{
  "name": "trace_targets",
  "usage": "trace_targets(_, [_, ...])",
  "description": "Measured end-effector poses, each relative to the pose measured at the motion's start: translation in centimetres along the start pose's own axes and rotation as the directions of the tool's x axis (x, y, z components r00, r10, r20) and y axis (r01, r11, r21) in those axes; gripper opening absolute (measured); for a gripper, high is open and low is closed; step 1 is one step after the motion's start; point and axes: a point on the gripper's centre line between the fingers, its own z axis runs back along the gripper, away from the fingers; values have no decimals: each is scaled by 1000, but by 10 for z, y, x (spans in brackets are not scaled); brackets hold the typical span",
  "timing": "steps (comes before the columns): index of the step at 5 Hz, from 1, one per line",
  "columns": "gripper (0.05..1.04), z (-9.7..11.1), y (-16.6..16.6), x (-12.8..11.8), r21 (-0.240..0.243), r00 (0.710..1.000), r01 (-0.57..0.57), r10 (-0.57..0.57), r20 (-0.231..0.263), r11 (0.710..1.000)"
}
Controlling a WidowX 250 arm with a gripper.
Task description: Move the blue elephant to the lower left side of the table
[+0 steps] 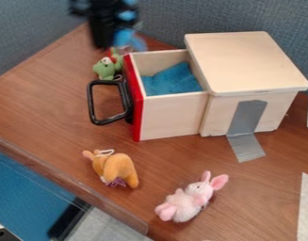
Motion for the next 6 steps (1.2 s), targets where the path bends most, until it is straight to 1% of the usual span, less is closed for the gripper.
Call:
trace_targets(1, [89, -19, 28, -23, 22, 998, -32, 33, -51, 999])
trace_targets(2, [89, -36, 56, -47, 58, 994, -58, 63, -85, 997])
trace_targets(3, [89, -66, 79, -61, 73, 993, -42, 49, -109, 996])
trace_targets(4, [89, -93, 99, -69, 93, 993, -6, 17, -120, 996])
trace_targets(5, [127, -99, 111, -75, 64, 992, -29, 37, -123, 998])
trace_targets(6, [330, -96, 113, -78, 22, 994, -22, 24, -111, 1000])
